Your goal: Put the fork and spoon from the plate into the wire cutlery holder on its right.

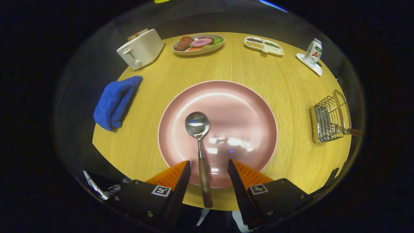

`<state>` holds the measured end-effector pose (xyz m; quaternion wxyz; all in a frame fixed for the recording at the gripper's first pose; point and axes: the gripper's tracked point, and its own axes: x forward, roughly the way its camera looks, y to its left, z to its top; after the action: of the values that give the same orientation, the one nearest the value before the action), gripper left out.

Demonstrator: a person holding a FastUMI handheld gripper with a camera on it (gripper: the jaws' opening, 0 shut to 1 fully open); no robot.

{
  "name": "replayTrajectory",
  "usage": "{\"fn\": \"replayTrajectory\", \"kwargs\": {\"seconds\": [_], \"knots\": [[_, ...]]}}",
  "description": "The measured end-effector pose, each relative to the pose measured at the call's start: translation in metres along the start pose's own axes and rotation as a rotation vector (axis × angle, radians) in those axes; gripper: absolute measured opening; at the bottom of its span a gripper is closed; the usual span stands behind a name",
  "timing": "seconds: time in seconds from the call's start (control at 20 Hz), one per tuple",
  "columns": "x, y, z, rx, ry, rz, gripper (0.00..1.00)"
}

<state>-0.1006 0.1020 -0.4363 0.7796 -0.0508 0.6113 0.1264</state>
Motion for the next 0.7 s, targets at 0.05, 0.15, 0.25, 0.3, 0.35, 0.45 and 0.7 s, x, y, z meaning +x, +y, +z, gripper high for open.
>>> {"fn": "replayTrajectory", "kwargs": {"seconds": [0.05,0.15,0.25,0.3,0.35,0.45,0.7], "knots": [[0.0,0.001,-0.003,-0.002,0.009,0.003,0.63],[0.005,0.002,-0.006,-0.015,0.029,0.003,0.47],[0.008,0.0,-0.007,-0.009,0.036,-0.003,0.47],[0.004,0.0,-0.011,-0.005,0.034,-0.025,0.17],[0.01,0.0,-0.009,-0.007,0.053,-0.019,0.15],[0.009,-0.003,-0.005,0.013,0.033,-0.032,0.1],[0.004,-0.005,0.002,0.042,0.007,-0.007,0.05]]}}
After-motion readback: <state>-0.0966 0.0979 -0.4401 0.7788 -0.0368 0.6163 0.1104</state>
